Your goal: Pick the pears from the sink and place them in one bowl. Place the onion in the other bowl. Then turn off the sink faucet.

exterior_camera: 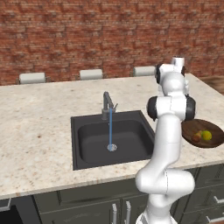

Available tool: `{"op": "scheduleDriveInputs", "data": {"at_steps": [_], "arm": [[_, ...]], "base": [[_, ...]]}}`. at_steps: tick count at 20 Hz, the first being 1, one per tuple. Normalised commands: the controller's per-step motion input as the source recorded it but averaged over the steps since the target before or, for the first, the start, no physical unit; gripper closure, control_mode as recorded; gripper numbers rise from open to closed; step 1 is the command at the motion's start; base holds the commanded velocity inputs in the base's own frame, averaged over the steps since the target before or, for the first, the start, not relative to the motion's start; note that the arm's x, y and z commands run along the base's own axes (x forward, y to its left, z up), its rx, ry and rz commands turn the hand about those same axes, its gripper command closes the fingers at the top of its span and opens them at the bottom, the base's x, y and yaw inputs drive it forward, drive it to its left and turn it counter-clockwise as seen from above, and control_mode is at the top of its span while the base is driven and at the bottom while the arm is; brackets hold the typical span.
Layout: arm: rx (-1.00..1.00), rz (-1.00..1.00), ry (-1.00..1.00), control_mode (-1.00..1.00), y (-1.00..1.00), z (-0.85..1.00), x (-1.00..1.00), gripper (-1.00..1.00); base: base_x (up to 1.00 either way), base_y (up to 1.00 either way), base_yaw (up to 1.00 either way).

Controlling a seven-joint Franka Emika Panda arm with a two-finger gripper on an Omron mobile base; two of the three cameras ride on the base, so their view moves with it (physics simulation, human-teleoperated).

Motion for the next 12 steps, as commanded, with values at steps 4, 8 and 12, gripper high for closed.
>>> {"op": "scheduleDriveInputs", "data": {"at_steps": [4,8,12], "arm": [[-0.10,0.00,0.00,-1.00,0.55,0.36,-0.72,-1.00],[-0.10,0.00,0.00,-1.00,0.62,0.43,-0.79,-1.00],[-0.02,0.00,-0.01,-1.00,0.51,0.51,-0.82,-1.00]], "base": [[0.00,0.00,0.00],[0.00,0.00,0.00],[0.00,0.00,0.00]]}}
